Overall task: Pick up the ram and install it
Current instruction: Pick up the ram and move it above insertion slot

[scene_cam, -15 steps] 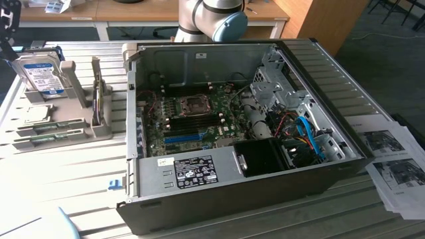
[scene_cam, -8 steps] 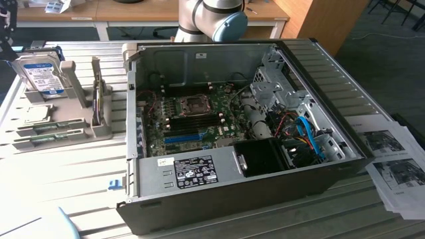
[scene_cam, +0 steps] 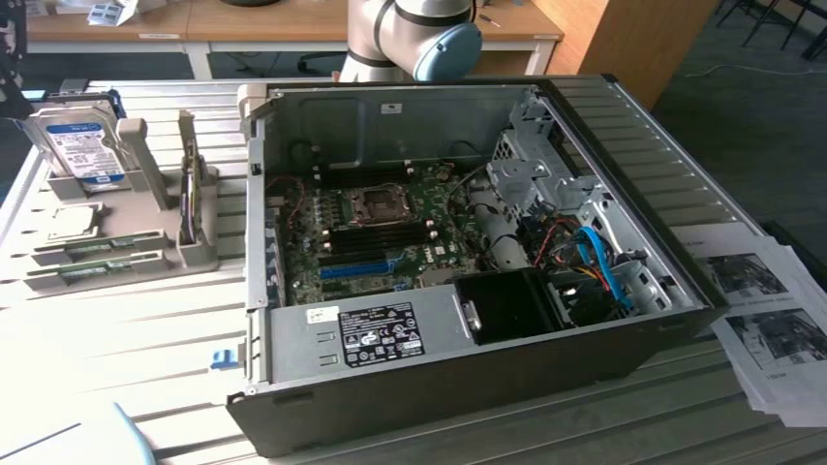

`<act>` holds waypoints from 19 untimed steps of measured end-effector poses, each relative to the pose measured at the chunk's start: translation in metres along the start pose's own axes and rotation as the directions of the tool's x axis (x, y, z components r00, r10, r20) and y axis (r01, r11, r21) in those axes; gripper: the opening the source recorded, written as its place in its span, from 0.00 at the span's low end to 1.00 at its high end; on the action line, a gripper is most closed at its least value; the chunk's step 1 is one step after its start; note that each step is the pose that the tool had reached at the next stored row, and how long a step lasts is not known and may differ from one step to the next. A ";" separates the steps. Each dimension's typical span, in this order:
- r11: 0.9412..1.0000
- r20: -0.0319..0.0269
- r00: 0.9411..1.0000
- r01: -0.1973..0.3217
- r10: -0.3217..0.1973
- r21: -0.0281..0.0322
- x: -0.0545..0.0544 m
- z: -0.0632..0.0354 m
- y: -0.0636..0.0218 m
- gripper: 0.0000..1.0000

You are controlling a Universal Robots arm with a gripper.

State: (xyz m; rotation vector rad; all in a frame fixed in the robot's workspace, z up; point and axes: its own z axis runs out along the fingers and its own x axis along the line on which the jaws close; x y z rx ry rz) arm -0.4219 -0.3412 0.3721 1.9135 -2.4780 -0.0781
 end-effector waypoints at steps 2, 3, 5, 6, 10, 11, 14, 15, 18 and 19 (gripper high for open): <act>0.999 -0.001 0.999 0.034 -0.034 -0.001 0.000 0.0001 0.0000 0.09; 0.999 -0.002 0.999 0.051 -0.051 -0.001 0.000 0.0001 0.0000 0.09; 0.997 -0.003 0.997 0.083 -0.083 -0.002 0.000 0.0002 0.0000 0.09; 0.996 -0.003 0.996 0.092 -0.092 -0.002 0.000 0.0001 0.0000 0.09; 0.996 -0.004 0.996 0.094 -0.094 -0.002 0.000 0.0001 0.0000 0.09; 0.996 -0.004 0.996 0.094 -0.094 -0.002 0.000 0.0001 0.0000 0.09; 0.996 -0.004 0.996 0.094 -0.094 -0.002 0.000 0.0002 0.0000 0.09; 0.995 -0.004 0.995 0.096 -0.096 -0.002 0.000 0.0002 0.0000 0.09; 0.993 -0.005 0.993 0.121 -0.121 -0.003 0.000 0.0002 0.0000 0.09; 0.991 -0.005 0.991 0.132 -0.132 -0.003 0.000 0.0002 0.0000 0.09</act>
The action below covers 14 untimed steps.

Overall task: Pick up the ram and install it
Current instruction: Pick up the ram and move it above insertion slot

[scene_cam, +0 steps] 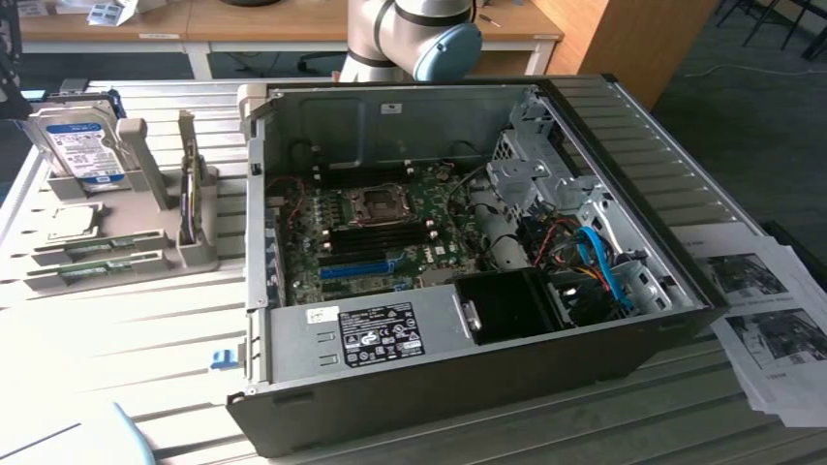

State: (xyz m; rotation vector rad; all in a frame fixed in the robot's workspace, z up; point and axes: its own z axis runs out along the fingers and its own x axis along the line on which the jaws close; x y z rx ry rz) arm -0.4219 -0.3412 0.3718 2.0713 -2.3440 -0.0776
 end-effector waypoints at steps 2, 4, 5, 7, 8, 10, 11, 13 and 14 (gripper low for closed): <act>1.000 -0.001 1.000 0.015 -0.015 0.000 0.000 0.0000 0.0000 0.09; 1.000 -0.001 1.000 0.018 -0.018 0.000 0.000 0.0000 -0.0001 0.09; 1.000 -0.001 1.000 0.018 -0.018 0.000 0.000 0.0000 -0.0001 0.09; 1.000 -0.001 1.000 0.018 -0.018 0.000 0.000 0.0000 -0.0001 0.09; 1.000 -0.001 1.000 0.018 -0.018 0.000 0.000 0.0000 -0.0001 0.09; 1.000 -0.001 1.000 0.018 -0.018 0.000 0.000 0.0000 -0.0001 0.09; 1.000 -0.001 1.000 0.018 -0.018 0.000 0.000 0.0001 -0.0001 0.09; 1.000 -0.001 1.000 0.018 -0.018 -0.001 0.000 0.0002 -0.0002 0.09; 1.000 -0.001 1.000 0.018 -0.018 -0.001 0.000 0.0003 -0.0002 0.09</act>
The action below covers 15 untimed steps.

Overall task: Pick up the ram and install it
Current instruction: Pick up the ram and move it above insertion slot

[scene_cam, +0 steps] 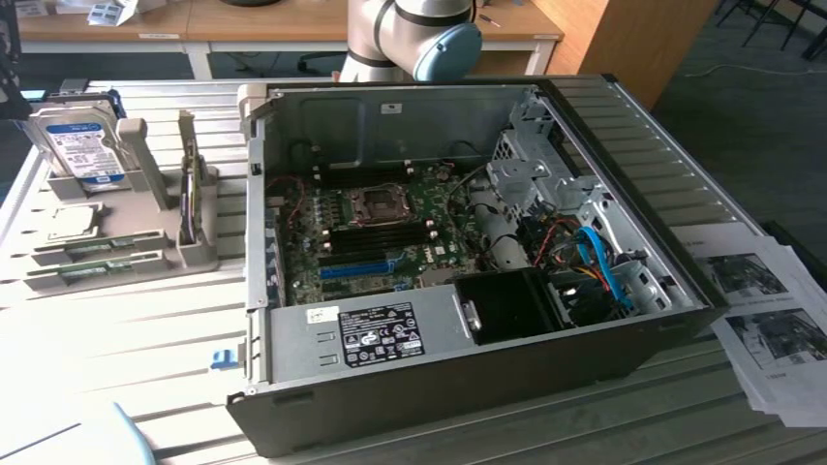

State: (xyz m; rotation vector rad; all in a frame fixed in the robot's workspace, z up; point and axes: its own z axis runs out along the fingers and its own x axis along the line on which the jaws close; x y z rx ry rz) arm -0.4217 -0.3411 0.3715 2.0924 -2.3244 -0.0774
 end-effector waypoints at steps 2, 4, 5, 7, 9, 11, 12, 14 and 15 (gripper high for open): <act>1.000 0.000 1.000 0.000 0.000 0.000 0.000 0.0003 0.0000 0.09; 1.000 0.000 1.000 0.002 -0.002 0.000 0.000 0.0004 0.0000 0.09; 1.000 0.000 1.000 0.006 -0.006 0.000 0.000 0.0005 0.0000 0.09; 1.000 -0.001 1.000 0.014 -0.014 0.000 0.000 0.0005 0.0000 0.09; 1.000 -0.001 1.000 0.017 -0.017 0.000 0.000 0.0006 0.0000 0.09; 1.000 -0.001 1.000 0.017 -0.017 0.000 0.000 0.0006 0.0000 0.09; 1.000 -0.001 1.000 0.017 -0.017 0.000 0.000 0.0006 0.0000 0.09; 1.000 -0.001 1.000 0.017 -0.017 0.000 0.000 0.0006 0.0000 0.09; 1.000 -0.001 1.000 0.017 -0.017 0.000 0.000 0.0009 -0.0001 0.09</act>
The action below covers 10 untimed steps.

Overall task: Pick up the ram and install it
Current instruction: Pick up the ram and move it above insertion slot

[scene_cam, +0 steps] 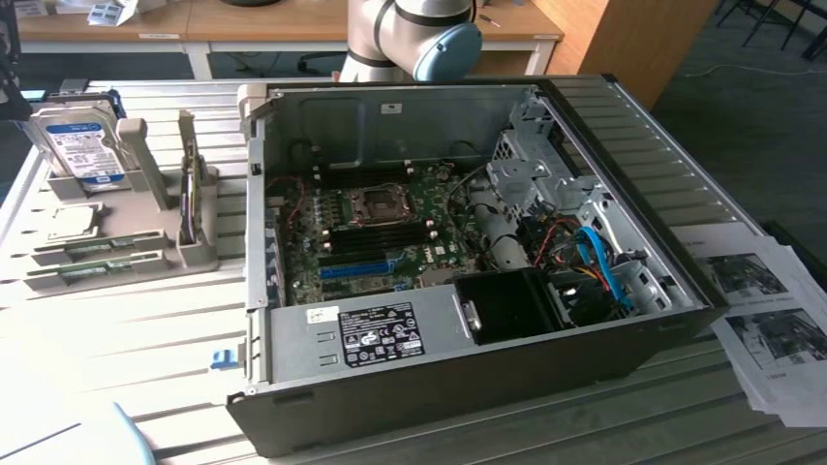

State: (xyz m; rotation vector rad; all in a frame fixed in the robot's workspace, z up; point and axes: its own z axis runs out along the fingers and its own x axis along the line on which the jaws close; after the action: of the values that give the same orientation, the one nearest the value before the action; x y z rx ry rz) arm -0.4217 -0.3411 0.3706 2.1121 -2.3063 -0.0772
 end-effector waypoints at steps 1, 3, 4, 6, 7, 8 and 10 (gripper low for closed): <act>1.000 0.000 1.000 0.000 0.000 0.000 0.000 0.0011 0.0000 0.09; 1.000 0.000 1.000 0.000 0.000 0.000 0.000 0.0044 -0.0001 0.09; 1.000 0.000 1.000 0.000 0.000 0.000 0.000 0.0061 -0.0002 0.09; 1.000 0.000 1.000 0.000 0.000 0.000 0.000 0.0099 -0.0004 0.09; 1.000 0.000 1.000 0.000 0.000 0.000 0.000 0.0117 -0.0005 0.09; 1.000 0.000 1.000 0.000 0.000 0.000 0.000 0.0134 -0.0006 0.09; 1.000 0.000 1.000 0.000 0.000 0.000 0.000 0.0170 -0.0007 0.09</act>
State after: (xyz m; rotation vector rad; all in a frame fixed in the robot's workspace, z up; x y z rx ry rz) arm -0.4217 -0.3412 0.3535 2.1120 -2.3062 -0.0772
